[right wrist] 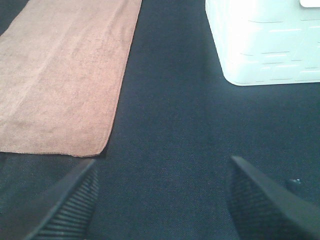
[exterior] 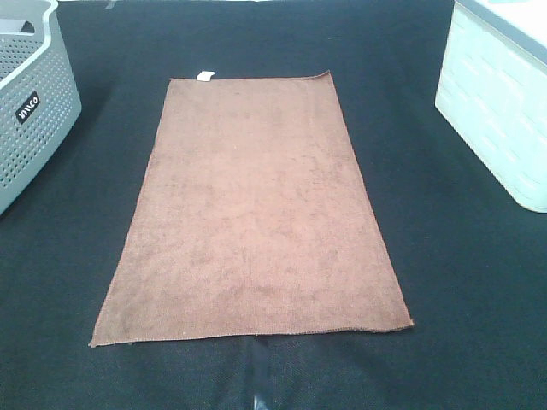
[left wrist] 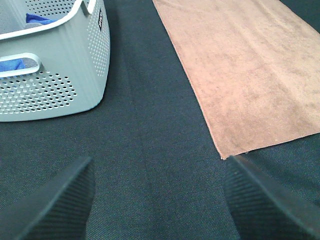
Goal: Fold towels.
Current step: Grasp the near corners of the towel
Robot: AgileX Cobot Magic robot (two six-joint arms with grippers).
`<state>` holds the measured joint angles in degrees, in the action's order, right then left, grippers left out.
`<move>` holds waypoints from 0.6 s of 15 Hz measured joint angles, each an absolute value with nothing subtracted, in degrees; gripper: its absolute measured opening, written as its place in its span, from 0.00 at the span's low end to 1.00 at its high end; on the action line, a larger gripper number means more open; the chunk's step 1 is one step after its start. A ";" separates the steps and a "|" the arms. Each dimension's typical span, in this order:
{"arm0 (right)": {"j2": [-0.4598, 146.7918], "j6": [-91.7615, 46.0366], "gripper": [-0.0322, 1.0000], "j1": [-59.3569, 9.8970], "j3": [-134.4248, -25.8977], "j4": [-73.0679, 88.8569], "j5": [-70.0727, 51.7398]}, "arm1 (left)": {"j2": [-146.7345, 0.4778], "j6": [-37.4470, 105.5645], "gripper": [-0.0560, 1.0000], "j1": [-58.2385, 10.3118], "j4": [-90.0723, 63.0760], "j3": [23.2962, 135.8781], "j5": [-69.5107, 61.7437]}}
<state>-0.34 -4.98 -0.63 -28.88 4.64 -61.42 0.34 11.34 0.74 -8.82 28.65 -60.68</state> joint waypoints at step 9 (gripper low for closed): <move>-0.34 -4.98 0.69 -0.63 -28.88 4.64 -61.42 | 0.34 11.34 0.71 0.74 -8.82 28.65 -60.68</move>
<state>-0.34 -4.98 -0.63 -28.88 4.64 -61.42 0.34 11.34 0.74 -8.82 28.65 -60.68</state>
